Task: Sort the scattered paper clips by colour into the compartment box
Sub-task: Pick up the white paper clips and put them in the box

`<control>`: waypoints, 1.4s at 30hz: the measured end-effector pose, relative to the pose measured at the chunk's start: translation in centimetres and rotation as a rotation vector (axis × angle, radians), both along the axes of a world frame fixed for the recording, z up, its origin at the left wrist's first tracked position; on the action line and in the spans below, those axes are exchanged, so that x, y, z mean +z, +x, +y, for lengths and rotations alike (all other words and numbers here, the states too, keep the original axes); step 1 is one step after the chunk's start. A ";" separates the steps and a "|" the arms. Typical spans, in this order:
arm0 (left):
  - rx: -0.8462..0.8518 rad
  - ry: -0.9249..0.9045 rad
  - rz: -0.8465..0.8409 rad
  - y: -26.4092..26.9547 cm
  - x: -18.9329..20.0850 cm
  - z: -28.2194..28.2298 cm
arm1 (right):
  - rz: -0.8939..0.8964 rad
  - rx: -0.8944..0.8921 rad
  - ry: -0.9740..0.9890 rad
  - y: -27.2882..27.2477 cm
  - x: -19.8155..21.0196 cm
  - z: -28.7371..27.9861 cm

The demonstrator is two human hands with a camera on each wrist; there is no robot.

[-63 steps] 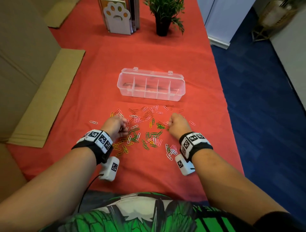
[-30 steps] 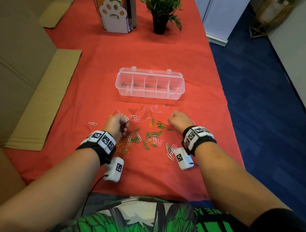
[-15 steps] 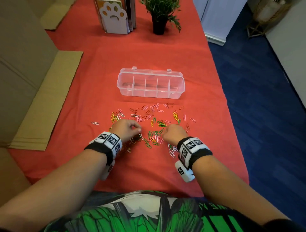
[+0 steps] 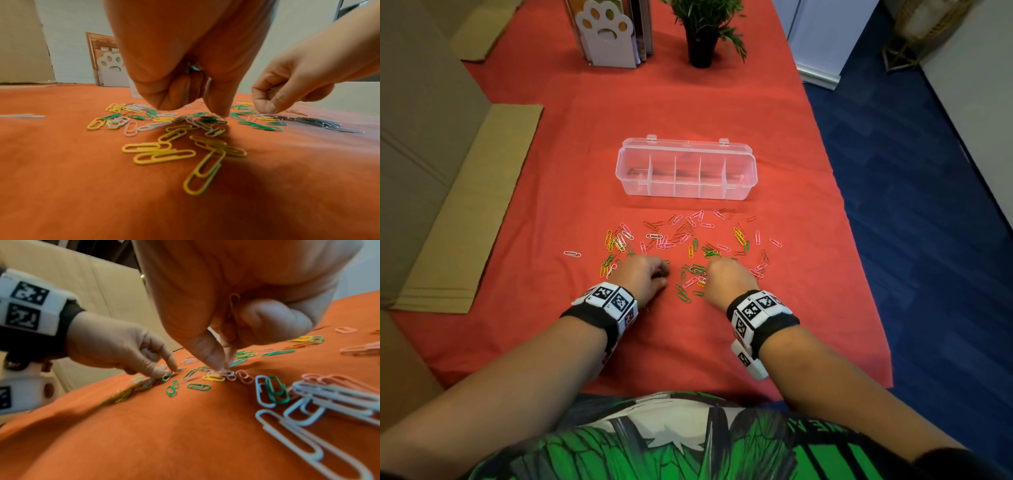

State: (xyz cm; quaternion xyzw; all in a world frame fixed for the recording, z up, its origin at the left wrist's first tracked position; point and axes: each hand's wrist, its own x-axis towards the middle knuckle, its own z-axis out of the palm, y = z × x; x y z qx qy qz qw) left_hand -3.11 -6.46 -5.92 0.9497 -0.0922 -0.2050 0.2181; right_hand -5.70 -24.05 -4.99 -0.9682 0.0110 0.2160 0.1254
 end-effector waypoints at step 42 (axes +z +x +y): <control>0.371 -0.380 0.224 2.3 0.5 1.9 | 0.335 -0.604 1.026 3.8 1.3 0.3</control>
